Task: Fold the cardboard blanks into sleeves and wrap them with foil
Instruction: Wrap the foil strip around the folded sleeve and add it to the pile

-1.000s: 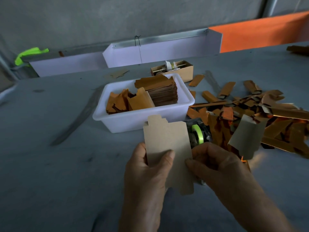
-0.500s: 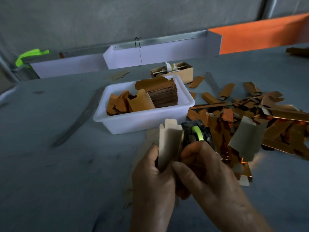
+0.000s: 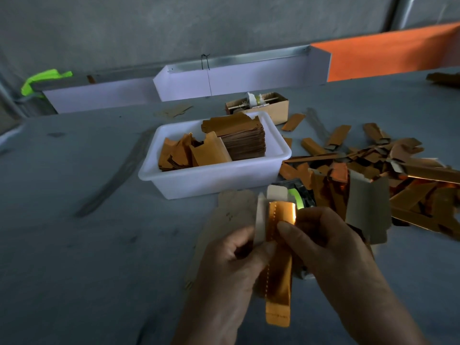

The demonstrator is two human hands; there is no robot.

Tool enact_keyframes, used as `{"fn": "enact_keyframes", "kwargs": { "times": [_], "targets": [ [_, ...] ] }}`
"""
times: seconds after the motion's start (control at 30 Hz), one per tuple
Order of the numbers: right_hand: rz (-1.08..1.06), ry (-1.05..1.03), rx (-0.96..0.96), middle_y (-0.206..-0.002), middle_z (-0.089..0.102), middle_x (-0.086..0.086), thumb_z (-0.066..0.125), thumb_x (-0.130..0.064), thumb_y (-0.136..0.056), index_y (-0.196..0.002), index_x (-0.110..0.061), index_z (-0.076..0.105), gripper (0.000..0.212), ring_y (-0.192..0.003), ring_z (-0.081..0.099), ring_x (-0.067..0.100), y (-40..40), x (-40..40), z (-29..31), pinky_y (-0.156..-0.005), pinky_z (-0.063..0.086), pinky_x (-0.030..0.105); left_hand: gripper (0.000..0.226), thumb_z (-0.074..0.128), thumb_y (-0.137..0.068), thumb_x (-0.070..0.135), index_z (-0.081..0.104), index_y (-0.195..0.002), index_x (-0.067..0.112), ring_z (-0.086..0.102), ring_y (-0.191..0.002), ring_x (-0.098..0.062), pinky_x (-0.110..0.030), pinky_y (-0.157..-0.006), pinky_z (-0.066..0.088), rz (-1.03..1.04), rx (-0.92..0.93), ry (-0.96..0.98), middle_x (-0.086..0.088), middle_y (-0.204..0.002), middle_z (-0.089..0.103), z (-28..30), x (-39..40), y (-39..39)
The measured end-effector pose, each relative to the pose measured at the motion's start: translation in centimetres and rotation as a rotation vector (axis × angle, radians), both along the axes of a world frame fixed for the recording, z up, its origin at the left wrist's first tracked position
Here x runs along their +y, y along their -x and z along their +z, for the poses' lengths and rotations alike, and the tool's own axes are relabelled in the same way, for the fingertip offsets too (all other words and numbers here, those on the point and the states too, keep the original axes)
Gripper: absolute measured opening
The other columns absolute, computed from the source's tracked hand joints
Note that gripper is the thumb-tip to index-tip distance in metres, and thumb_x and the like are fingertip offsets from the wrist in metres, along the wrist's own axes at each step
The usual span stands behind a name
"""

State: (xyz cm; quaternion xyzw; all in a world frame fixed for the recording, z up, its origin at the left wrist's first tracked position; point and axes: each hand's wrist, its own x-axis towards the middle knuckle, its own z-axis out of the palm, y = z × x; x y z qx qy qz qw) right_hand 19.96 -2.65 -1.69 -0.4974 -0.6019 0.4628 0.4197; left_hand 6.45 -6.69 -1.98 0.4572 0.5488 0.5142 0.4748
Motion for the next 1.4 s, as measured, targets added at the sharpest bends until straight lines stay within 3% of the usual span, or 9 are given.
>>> {"fn": "enact_keyframes", "kwargs": {
  "times": [0.13, 0.33, 0.6, 0.77, 0.93, 1.03, 1.1, 1.27, 1.4],
  "targets": [
    [0.063, 0.097, 0.103, -0.078, 0.066, 0.015, 0.06, -0.052, -0.062, -0.08, -0.021, 0.069, 0.037, -0.079, 0.063, 0.032, 0.0, 0.1, 0.1, -0.076, 0.053, 0.045, 0.02, 0.068, -0.076, 0.028, 0.075, -0.094, 0.033, 0.071, -0.083, -0.012, -0.02, -0.068, 0.053, -0.023, 0.016, -0.041, 0.002, -0.086, 0.076, 0.1, 0.0, -0.3],
    [-0.001, 0.132, 0.197, -0.074, 0.066, 0.015, 0.067, -0.032, -0.072, -0.078, -0.025, 0.07, 0.009, -0.073, 0.064, 0.03, 0.2, 0.0, -0.3, -0.064, 0.055, 0.037, 0.021, 0.068, -0.083, 0.025, 0.074, -0.091, 0.043, 0.067, -0.08, -0.004, -0.016, -0.066, 0.049, 0.21, 0.289, -0.116, 0.01, -0.082, 0.069, -0.2, -0.2, -1.3],
    [-0.079, 0.081, 0.207, -0.06, 0.063, 0.005, 0.068, -0.025, -0.076, -0.073, -0.022, 0.067, 0.005, -0.053, 0.057, 0.011, 0.6, -0.3, -0.8, -0.051, 0.044, 0.019, 0.061, 0.092, -0.034, 0.005, 0.077, -0.094, 0.009, 0.06, -0.058, -0.028, -0.029, -0.043, 0.047, 0.27, 1.236, -0.152, -0.008, -0.068, 0.056, 0.2, -0.4, -4.8],
    [-0.108, 0.088, 0.197, -0.059, 0.065, 0.001, 0.068, -0.023, -0.078, -0.069, -0.018, 0.067, 0.011, -0.053, 0.06, 0.008, 0.2, -0.4, -0.9, -0.046, 0.045, 0.014, 0.038, 0.05, -0.064, -0.002, 0.076, -0.092, 0.002, 0.061, -0.057, -0.025, -0.027, -0.042, 0.047, 0.246, 1.474, -0.164, -0.007, -0.067, 0.06, -0.4, -0.1, -5.4],
    [-0.081, 0.121, 0.132, -0.058, 0.064, 0.001, 0.066, -0.05, -0.065, -0.07, -0.025, 0.066, 0.026, -0.051, 0.058, 0.008, 0.0, -0.6, -0.5, -0.046, 0.045, 0.015, 0.018, 0.049, -0.084, 0.021, 0.062, -0.074, 0.015, 0.053, -0.056, -0.007, -0.012, -0.049, 0.04, 0.211, 1.218, -0.156, 0.004, -0.066, 0.053, -1.1, 0.0, -5.4],
    [-0.105, 0.123, 0.107, -0.063, 0.067, 0.002, 0.072, -0.038, -0.07, -0.071, -0.019, 0.066, 0.02, -0.062, 0.065, 0.015, -0.1, -0.4, -0.7, -0.058, 0.053, 0.031, 0.028, 0.053, -0.089, 0.018, 0.053, -0.116, 0.01, 0.055, -0.089, -0.012, -0.024, -0.08, 0.051, 0.191, 1.02, -0.099, -0.002, -0.105, 0.053, -2.0, -0.2, -6.1],
    [-0.105, 0.132, 0.155, -0.068, 0.067, 0.006, 0.068, -0.027, -0.077, -0.073, -0.017, 0.068, 0.01, -0.07, 0.065, 0.022, -0.2, -0.3, -0.7, -0.068, 0.055, 0.041, 0.043, 0.043, -0.096, 0.027, 0.036, -0.138, 0.025, 0.046, -0.098, -0.002, -0.012, -0.091, 0.041, 0.25, 1.018, -0.131, 0.006, -0.119, 0.039, -1.8, -0.8, -6.0],
    [0.002, 0.181, 0.282, -0.066, 0.063, 0.009, 0.066, -0.033, -0.069, -0.075, -0.019, 0.069, 0.015, -0.073, 0.062, 0.028, -0.5, -0.8, 0.0, -0.075, 0.054, 0.042, 0.01, 0.066, -0.082, 0.039, 0.067, -0.091, 0.034, 0.059, -0.067, -0.002, -0.015, -0.058, 0.044, 0.25, 0.447, 0.059, 0.011, -0.079, 0.064, 0.3, -0.8, -2.8],
    [0.036, 0.123, 0.201, -0.071, 0.064, 0.011, 0.059, -0.042, -0.064, -0.076, -0.022, 0.069, 0.026, -0.072, 0.062, 0.027, -0.9, -1.0, 1.0, -0.069, 0.052, 0.037, 0.012, 0.072, -0.077, 0.029, 0.068, -0.071, 0.02, 0.044, -0.037, 0.002, -0.012, -0.04, 0.031, 0.102, 0.215, 0.122, 0.01, -0.042, 0.052, 0.6, -0.9, -1.5]
  ]
}}
